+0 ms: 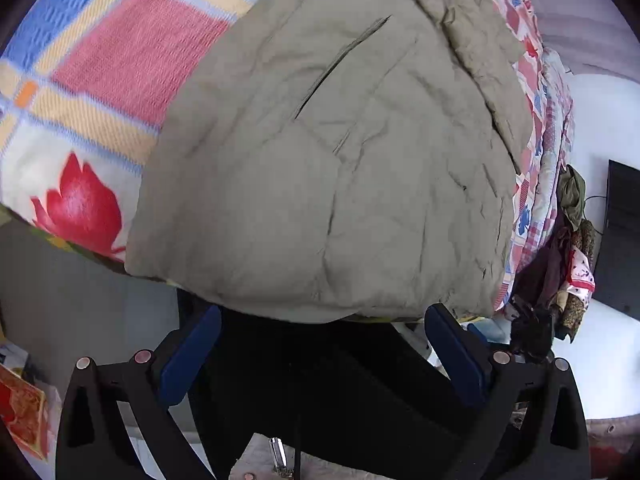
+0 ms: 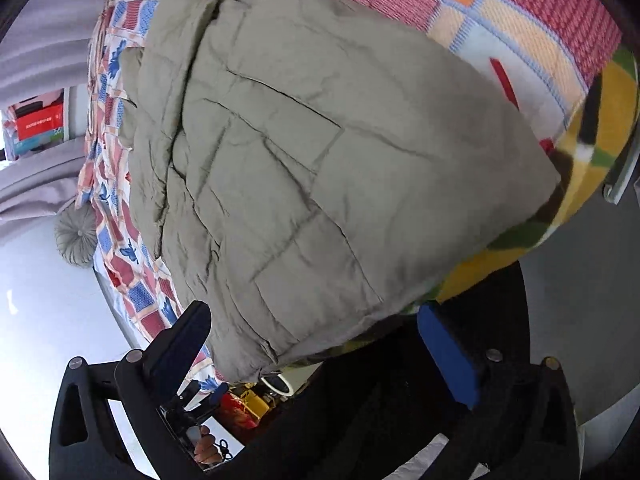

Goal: Fold large clothes
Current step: 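Grasp the jacket hem with both tools and lift it over toward the collar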

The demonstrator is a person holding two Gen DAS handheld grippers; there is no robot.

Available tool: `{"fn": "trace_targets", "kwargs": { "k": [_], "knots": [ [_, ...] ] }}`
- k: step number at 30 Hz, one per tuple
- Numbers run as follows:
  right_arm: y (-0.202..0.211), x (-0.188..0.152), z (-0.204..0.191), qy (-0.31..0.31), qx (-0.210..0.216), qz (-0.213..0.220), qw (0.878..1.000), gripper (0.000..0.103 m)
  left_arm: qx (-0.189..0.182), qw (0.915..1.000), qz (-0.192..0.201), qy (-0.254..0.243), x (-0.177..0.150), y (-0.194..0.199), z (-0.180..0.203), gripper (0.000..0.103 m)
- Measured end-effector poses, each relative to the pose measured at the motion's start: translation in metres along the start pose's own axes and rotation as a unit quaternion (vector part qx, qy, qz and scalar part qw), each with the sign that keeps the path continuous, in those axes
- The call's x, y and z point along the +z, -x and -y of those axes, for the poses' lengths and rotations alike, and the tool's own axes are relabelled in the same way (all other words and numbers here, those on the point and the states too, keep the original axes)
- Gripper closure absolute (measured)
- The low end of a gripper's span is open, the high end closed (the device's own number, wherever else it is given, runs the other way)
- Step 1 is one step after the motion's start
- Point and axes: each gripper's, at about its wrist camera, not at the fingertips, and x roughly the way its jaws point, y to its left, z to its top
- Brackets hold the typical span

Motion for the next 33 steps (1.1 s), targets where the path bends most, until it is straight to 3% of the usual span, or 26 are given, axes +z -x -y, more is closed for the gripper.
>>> {"fn": "trace_targets", "kwargs": {
  "k": [4, 8, 11, 13, 15, 18, 19, 22, 24, 26, 29, 33],
  "knots": [
    [-0.018, 0.000, 0.016, -0.018, 0.010, -0.023, 1.000, 0.000, -0.003, 0.9994, -0.024, 0.024, -0.004, -0.027, -0.012, 0.001],
    [-0.026, 0.004, 0.017, -0.013, 0.021, -0.025, 0.999, 0.000, -0.023, 0.9989, -0.016, 0.037, -0.001, -0.049, -0.006, 0.001],
    [-0.032, 0.007, 0.013, -0.014, 0.025, -0.016, 0.999, 0.000, -0.030, 0.9994, 0.002, 0.020, 0.004, -0.056, 0.012, 0.002],
    [-0.035, 0.009, 0.010, -0.015, 0.033, -0.013, 0.999, 0.000, -0.030, 0.9994, 0.015, 0.008, 0.006, -0.055, 0.026, 0.016],
    [-0.036, 0.010, 0.006, -0.011, 0.040, -0.011, 0.999, 0.000, -0.037, 0.9991, 0.020, 0.003, 0.009, -0.051, 0.030, 0.047],
    [-0.035, 0.009, 0.002, -0.013, 0.055, -0.003, 0.998, 0.003, -0.056, 0.9975, 0.041, 0.010, 0.014, -0.045, 0.033, 0.075],
    [-0.035, 0.009, 0.003, -0.019, 0.058, -0.002, 0.998, 0.007, -0.058, 0.9972, 0.046, 0.010, 0.015, -0.043, 0.034, 0.077],
    [-0.038, 0.012, 0.012, -0.050, 0.060, -0.006, 0.997, 0.040, -0.048, 0.9973, 0.055, -0.003, 0.018, -0.036, 0.041, 0.084],
    [-0.040, 0.014, 0.018, -0.066, 0.060, -0.006, 0.996, 0.048, -0.043, 0.9972, 0.060, -0.014, 0.019, -0.030, 0.048, 0.090],
    [-0.040, 0.014, 0.020, -0.068, 0.038, -0.004, 0.997, 0.085, -0.040, 0.9965, 0.068, -0.028, 0.020, -0.021, 0.055, 0.091],
    [-0.030, 0.012, 0.006, -0.034, 0.038, 0.012, 0.999, 0.094, -0.040, 0.9943, 0.086, -0.050, 0.024, -0.005, 0.068, 0.091],
    [-0.011, 0.013, -0.028, 0.033, 0.032, 0.025, 0.999, 0.095, -0.038, 0.9890, 0.114, -0.087, 0.034, 0.021, 0.088, 0.091]
  ]
}}
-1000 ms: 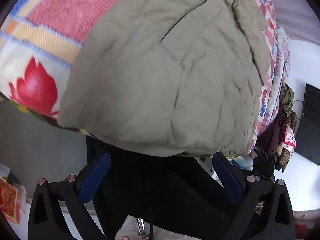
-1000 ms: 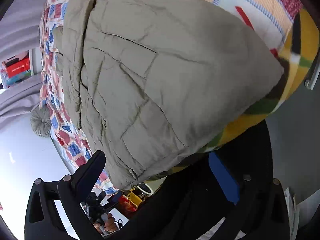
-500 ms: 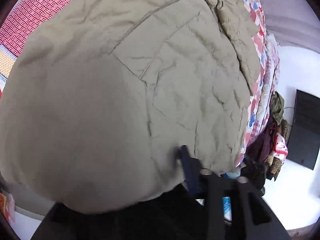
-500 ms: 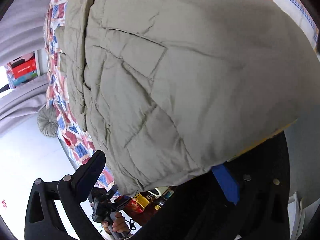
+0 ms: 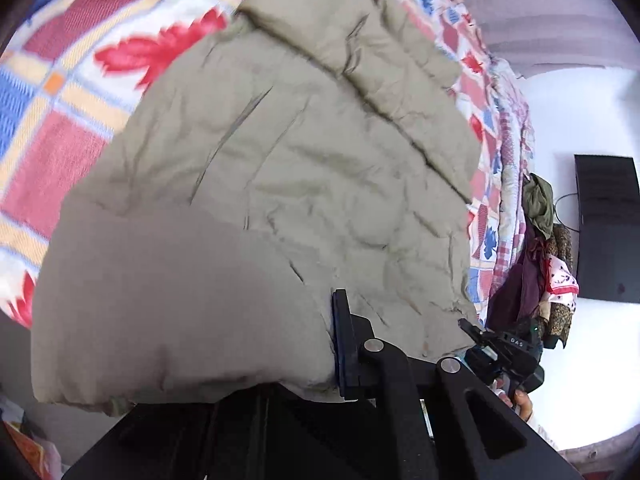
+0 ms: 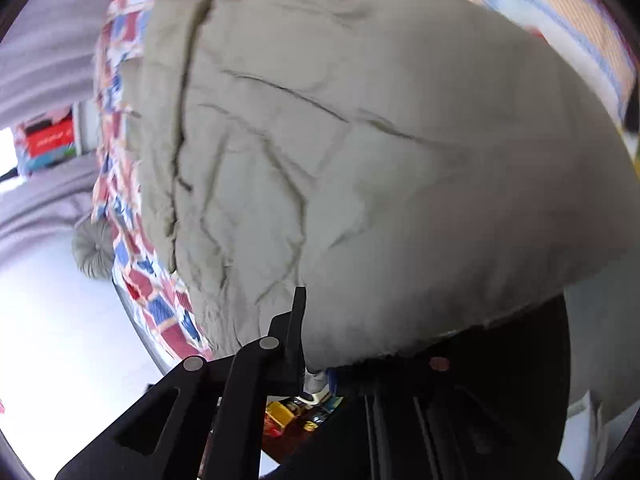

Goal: Fold large clothes

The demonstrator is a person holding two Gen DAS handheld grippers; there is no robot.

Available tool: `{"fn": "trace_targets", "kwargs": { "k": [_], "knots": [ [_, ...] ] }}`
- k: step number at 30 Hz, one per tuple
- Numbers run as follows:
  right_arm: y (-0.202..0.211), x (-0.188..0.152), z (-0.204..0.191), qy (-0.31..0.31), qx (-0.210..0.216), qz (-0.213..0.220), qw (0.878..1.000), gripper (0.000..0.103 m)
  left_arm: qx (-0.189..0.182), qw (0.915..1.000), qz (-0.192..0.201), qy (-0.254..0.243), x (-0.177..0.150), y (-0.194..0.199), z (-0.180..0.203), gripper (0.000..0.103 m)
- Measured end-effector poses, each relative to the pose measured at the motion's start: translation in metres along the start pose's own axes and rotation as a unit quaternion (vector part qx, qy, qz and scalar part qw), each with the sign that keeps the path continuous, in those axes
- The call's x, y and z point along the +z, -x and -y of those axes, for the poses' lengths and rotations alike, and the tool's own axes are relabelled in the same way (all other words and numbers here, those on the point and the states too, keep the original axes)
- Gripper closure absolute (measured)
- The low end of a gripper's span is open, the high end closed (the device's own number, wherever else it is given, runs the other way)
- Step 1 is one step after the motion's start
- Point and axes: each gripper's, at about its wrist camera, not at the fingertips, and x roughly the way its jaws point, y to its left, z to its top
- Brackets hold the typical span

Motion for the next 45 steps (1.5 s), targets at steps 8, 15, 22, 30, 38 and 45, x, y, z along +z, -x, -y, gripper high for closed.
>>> {"fn": "trace_targets", "kwargs": {
  "k": [8, 15, 22, 30, 38, 45],
  "knots": [
    [0.029, 0.025, -0.084, 0.124, -0.010, 0.040, 0.991, 0.095, 0.002, 0.9960, 0.058, -0.068, 0.051, 0.034, 0.043, 0.091],
    [0.046, 0.059, -0.153, 0.198, 0.003, 0.073, 0.978, 0.095, 0.017, 0.9834, 0.117, -0.138, 0.113, 0.055, 0.085, 0.091],
    [0.036, 0.114, -0.245, 0.286, -0.003, 0.088, 0.954, 0.095, 0.043, 0.9683, 0.176, -0.171, 0.191, 0.056, 0.122, 0.091],
    [-0.011, 0.191, -0.315, 0.340, -0.048, 0.118, 0.932, 0.095, 0.123, 0.9497, 0.221, -0.185, 0.278, -0.003, 0.132, 0.090],
    [-0.093, 0.252, -0.305, 0.328, -0.087, 0.127, 0.932, 0.095, 0.178, 0.9529, 0.206, -0.134, 0.331, -0.086, 0.094, 0.090],
    [-0.122, 0.272, -0.284, 0.292, -0.091, 0.130, 0.943, 0.095, 0.189, 0.9530, 0.192, -0.138, 0.336, -0.092, 0.098, 0.085]
  ]
}}
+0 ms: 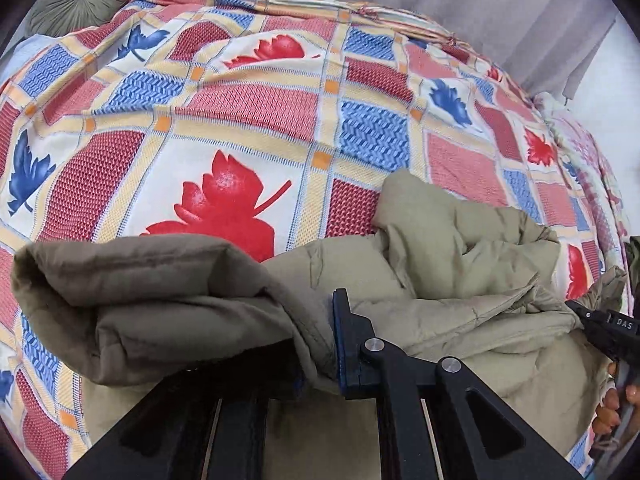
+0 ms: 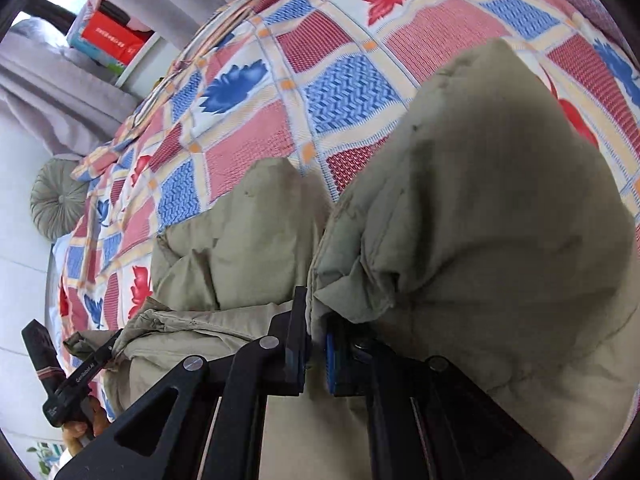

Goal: Fold large clothes

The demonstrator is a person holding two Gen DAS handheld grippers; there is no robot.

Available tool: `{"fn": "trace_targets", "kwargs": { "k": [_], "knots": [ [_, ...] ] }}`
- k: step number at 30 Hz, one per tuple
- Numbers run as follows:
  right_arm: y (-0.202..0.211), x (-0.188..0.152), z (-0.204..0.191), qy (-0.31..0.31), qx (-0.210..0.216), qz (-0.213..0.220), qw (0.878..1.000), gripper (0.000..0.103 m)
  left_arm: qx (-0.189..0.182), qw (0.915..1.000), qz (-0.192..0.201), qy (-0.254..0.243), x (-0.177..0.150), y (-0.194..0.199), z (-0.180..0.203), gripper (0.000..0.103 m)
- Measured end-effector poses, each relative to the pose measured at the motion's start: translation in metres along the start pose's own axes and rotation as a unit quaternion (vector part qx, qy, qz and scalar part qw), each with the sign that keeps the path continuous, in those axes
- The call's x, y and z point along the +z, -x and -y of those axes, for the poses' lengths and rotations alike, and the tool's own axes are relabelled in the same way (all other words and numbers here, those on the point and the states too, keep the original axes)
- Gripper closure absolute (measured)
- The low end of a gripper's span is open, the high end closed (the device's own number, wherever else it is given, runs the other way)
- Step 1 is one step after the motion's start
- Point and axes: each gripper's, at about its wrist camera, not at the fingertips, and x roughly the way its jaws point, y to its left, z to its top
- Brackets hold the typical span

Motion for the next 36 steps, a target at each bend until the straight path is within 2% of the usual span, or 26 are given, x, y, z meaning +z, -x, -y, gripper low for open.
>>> {"fn": "trace_targets", "kwargs": {
  "k": [1, 2, 3, 4, 5, 6, 7, 9, 10, 11, 12, 13, 15, 16, 17, 18, 21, 22, 23, 25, 31, 36],
  "knots": [
    [0.000, 0.000, 0.001, -0.004, 0.000, 0.000, 1.000, 0.095, -0.012, 0.9999, 0.004, -0.003, 0.000, 0.006, 0.000, 0.080],
    [0.001, 0.000, 0.001, -0.005, 0.000, -0.002, 1.000, 0.094, -0.025, 0.9996, 0.008, -0.007, 0.000, 0.012, 0.000, 0.065],
    [0.002, 0.001, 0.000, -0.005, 0.000, -0.006, 1.000, 0.094, -0.032, 0.9994, 0.012, -0.009, 0.000, 0.019, 0.000, 0.040],
    [0.005, 0.001, 0.000, -0.002, 0.002, -0.010, 1.000, 0.092, -0.032, 0.9991, 0.026, -0.011, 0.000, 0.030, 0.001, 0.025],
    [0.008, 0.001, -0.001, 0.002, 0.002, -0.013, 1.000, 0.090, -0.022, 0.9988, 0.041, -0.015, 0.000, 0.040, 0.001, 0.002],
    [0.011, 0.002, -0.002, 0.006, 0.003, -0.016, 1.000, 0.088, -0.010, 0.9976, 0.064, -0.023, -0.001, 0.050, 0.002, 0.000],
    [0.016, 0.001, -0.003, 0.011, 0.003, -0.017, 1.000, 0.082, -0.004, 0.9965, 0.077, -0.032, -0.001, 0.060, 0.004, 0.000],
    [0.024, 0.000, -0.006, 0.018, 0.005, -0.012, 1.000, 0.071, -0.003, 0.9967, 0.074, -0.033, 0.001, 0.068, 0.003, 0.001],
    [0.029, -0.002, -0.008, 0.021, 0.006, -0.008, 1.000, 0.057, -0.001, 0.9969, 0.072, -0.032, 0.000, 0.072, 0.002, 0.001],
    [0.034, -0.003, -0.009, 0.023, 0.007, -0.002, 1.000, 0.038, -0.001, 0.9971, 0.068, -0.033, -0.001, 0.072, 0.002, 0.005],
    [0.039, -0.006, -0.011, 0.025, 0.006, 0.005, 1.000, 0.035, 0.002, 0.9973, 0.064, -0.036, -0.003, 0.072, 0.003, 0.026],
    [0.042, -0.011, -0.012, 0.030, 0.000, 0.007, 1.000, 0.035, 0.003, 0.9979, 0.049, -0.042, -0.007, 0.068, 0.004, 0.036],
    [0.047, -0.024, -0.015, 0.047, -0.024, 0.004, 0.999, 0.036, -0.001, 0.9981, 0.030, -0.054, -0.016, 0.056, 0.006, 0.068],
    [0.051, -0.033, -0.015, 0.061, -0.038, 0.006, 0.997, 0.051, 0.010, 0.9978, 0.025, -0.061, -0.022, 0.049, 0.007, 0.069],
    [0.052, -0.041, -0.015, 0.076, -0.050, 0.003, 0.996, 0.074, 0.021, 0.9974, 0.022, -0.066, -0.025, 0.041, 0.008, 0.069],
    [0.051, -0.048, -0.012, 0.090, -0.064, 0.000, 0.994, 0.078, 0.037, 0.9968, 0.021, -0.067, -0.027, 0.031, 0.008, 0.069],
    [0.047, -0.049, 0.005, 0.115, -0.117, 0.014, 0.986, 0.079, 0.066, 0.9967, 0.016, -0.044, -0.027, 0.001, -0.001, 0.069],
    [0.045, -0.046, 0.012, 0.110, -0.122, 0.014, 0.986, 0.082, 0.069, 0.9971, 0.014, -0.030, -0.025, -0.009, -0.006, 0.069],
    [0.039, -0.039, 0.023, 0.097, -0.126, 0.014, 0.987, 0.088, 0.070, 0.9973, 0.012, -0.019, -0.023, -0.018, -0.010, 0.069],
    [0.028, -0.026, 0.036, 0.081, -0.125, 0.015, 0.989, 0.090, 0.078, 0.9967, 0.013, -0.016, -0.018, -0.032, -0.010, 0.069],
    [-0.013, 0.005, 0.047, 0.073, -0.144, 0.031, 0.986, 0.091, 0.094, 0.9953, 0.015, -0.020, -0.003, -0.059, -0.003, 0.069],
    [-0.030, 0.009, 0.046, 0.080, -0.151, 0.036, 0.985, 0.091, 0.112, 0.9933, 0.015, -0.022, -0.003, -0.063, 0.000, 0.069]
  ]
}}
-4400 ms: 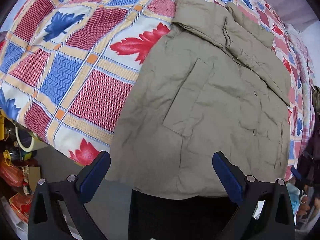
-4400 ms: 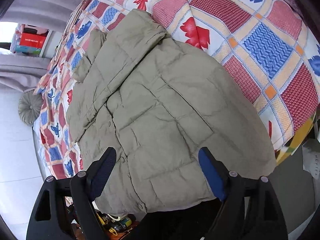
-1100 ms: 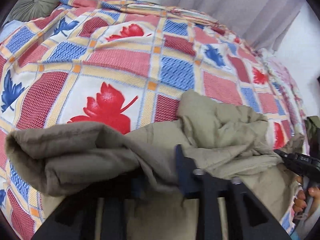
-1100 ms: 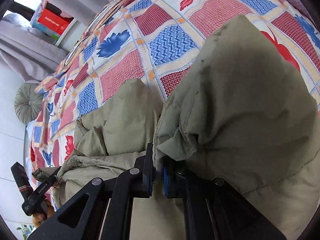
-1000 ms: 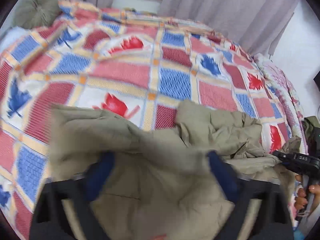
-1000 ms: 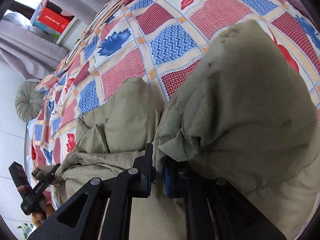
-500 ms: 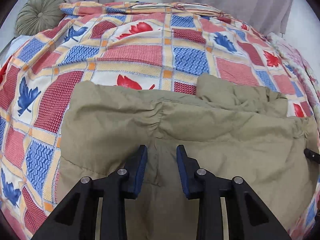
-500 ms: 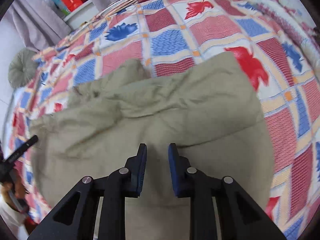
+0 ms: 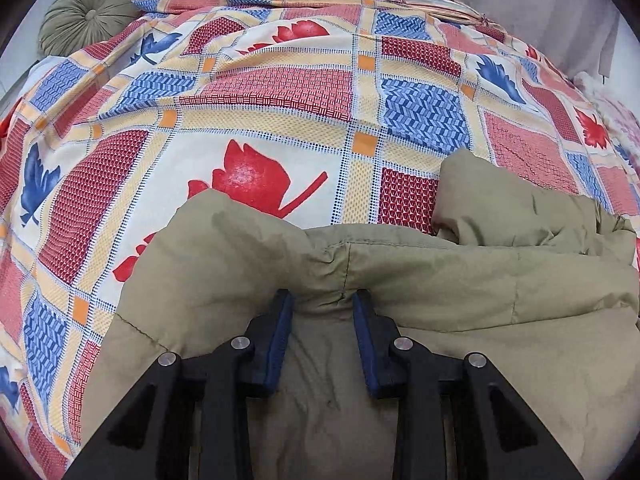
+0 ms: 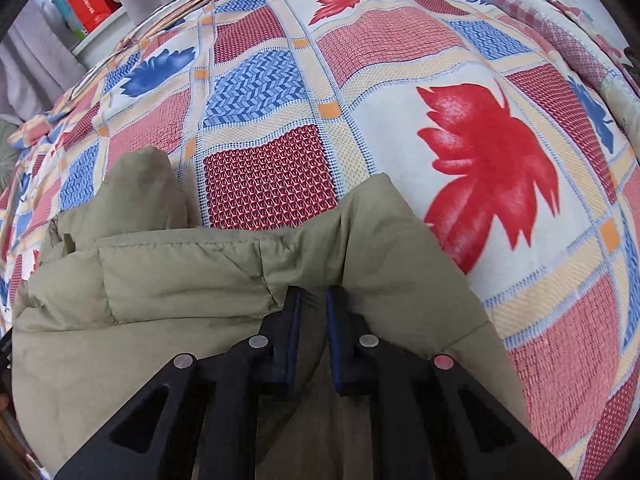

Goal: Fold large clothes

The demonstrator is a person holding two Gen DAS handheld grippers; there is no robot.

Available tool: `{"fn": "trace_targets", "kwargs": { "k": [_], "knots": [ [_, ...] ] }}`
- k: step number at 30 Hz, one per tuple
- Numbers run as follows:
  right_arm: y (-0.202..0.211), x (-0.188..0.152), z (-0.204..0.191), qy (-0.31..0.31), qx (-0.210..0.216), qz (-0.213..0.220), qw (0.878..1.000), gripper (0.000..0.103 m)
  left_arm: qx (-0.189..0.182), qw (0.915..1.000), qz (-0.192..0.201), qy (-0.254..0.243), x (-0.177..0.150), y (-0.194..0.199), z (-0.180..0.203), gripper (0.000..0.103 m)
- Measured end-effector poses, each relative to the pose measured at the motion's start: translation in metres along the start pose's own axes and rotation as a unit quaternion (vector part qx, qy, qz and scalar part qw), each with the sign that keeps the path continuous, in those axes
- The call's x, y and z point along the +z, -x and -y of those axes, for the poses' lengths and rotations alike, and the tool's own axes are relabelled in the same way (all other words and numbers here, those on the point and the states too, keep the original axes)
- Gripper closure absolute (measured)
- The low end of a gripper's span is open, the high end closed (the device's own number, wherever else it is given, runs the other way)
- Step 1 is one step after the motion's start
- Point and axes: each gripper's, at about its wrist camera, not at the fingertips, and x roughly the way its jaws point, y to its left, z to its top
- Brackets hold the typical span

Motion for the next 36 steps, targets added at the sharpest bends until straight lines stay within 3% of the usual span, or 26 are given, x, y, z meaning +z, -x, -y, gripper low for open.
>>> {"fn": "trace_targets", "kwargs": {
  "k": [6, 9, 10, 12, 16, 22, 23, 24, 26, 30, 36],
  "knots": [
    [0.025, 0.000, -0.009, 0.004, -0.021, 0.000, 1.000, 0.086, 0.011, 0.9999, -0.002, -0.002, -0.005, 0.042, -0.012, 0.069],
    [0.054, -0.009, -0.008, -0.005, 0.003, 0.016, 1.000, 0.086, -0.002, 1.0000, 0.002, 0.005, -0.015, 0.074, -0.026, 0.068],
    [0.063, -0.012, -0.008, -0.010, 0.010, 0.020, 1.000, 0.086, -0.006, 1.0000, 0.001, 0.008, -0.020, 0.085, -0.031, 0.065],
    [0.079, -0.022, -0.006, -0.024, 0.033, 0.022, 0.999, 0.084, -0.003, 0.9998, 0.007, 0.017, -0.030, 0.102, -0.040, 0.030],
    [0.105, -0.047, -0.004, -0.046, 0.065, 0.019, 0.997, 0.061, -0.017, 0.9993, 0.011, 0.033, -0.054, 0.134, -0.053, 0.029],
    [0.126, -0.093, -0.003, -0.070, 0.093, -0.004, 0.993, 0.059, -0.038, 0.9980, -0.011, 0.050, -0.089, 0.150, -0.058, 0.029],
    [0.128, -0.100, -0.002, -0.073, 0.095, -0.008, 0.993, 0.058, -0.043, 0.9976, -0.020, 0.051, -0.096, 0.151, -0.058, 0.026],
    [0.130, -0.108, -0.002, -0.077, 0.097, -0.012, 0.992, 0.058, -0.048, 0.9972, -0.026, 0.052, -0.102, 0.151, -0.057, 0.011],
    [0.136, -0.121, 0.000, -0.085, 0.103, -0.020, 0.991, 0.058, -0.053, 0.9967, -0.025, 0.056, -0.114, 0.154, -0.056, 0.003],
    [0.145, -0.143, 0.008, -0.100, 0.111, -0.028, 0.988, 0.054, -0.053, 0.9967, -0.028, 0.056, -0.132, 0.158, -0.054, 0.003],
    [0.146, -0.168, 0.025, -0.137, 0.113, -0.043, 0.983, 0.049, -0.064, 0.9913, -0.053, 0.102, -0.150, 0.150, -0.065, 0.003]
  ]
}}
